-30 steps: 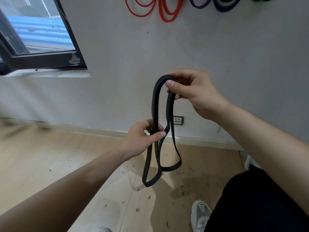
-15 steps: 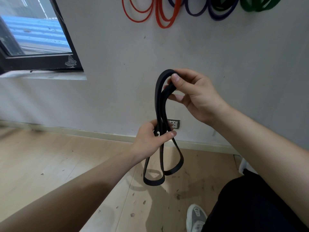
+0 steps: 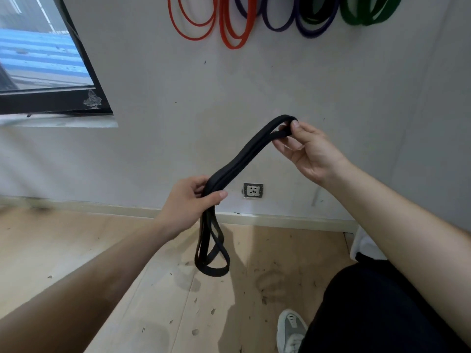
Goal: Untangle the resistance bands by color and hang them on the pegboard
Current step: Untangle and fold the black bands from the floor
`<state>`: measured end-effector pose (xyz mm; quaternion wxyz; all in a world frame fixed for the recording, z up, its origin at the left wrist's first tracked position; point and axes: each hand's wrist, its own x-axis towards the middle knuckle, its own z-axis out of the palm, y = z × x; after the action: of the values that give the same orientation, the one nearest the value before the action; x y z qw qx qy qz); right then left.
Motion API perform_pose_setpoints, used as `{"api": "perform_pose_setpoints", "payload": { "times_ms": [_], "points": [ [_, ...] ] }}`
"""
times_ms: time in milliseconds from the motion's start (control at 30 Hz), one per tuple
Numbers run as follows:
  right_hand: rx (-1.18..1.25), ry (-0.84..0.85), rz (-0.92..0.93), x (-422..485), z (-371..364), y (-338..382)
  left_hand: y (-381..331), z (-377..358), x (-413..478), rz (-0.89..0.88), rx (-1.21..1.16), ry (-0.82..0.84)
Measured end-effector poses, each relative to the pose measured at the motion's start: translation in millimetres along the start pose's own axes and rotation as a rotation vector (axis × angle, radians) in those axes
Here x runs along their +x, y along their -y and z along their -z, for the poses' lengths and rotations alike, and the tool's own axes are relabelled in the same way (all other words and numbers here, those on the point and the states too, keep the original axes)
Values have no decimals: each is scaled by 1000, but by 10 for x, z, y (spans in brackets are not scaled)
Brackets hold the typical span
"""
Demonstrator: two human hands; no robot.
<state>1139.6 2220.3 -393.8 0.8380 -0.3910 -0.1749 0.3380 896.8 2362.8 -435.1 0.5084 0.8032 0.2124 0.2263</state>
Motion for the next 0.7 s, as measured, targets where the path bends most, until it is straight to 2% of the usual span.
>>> {"api": "perform_pose_setpoints", "payload": {
  "times_ms": [100,200,333,400,533,600,700],
  "points": [
    [-132,-32,-72,45,160,-74,-49,96,28,-40,9,-26],
    [-414,-6,-205,11,272,-138,-63,166,42,-91,60,-28],
    [-1127,202,-367,-59,330,-222,-101,266,75,-122,158,-5],
    [-1331,317,-323,-108,211,-227,-133,305,93,-136,206,41],
    [-1174,545,-138,-296,-291,-297,-199,341,78,-165,263,144],
    [-1213,681,-106,-379,-489,-456,-234,378,56,-176,266,162],
    [-1210,717,-27,-424,-637,-625,-258,479,16,-179,269,162]
  ]
}}
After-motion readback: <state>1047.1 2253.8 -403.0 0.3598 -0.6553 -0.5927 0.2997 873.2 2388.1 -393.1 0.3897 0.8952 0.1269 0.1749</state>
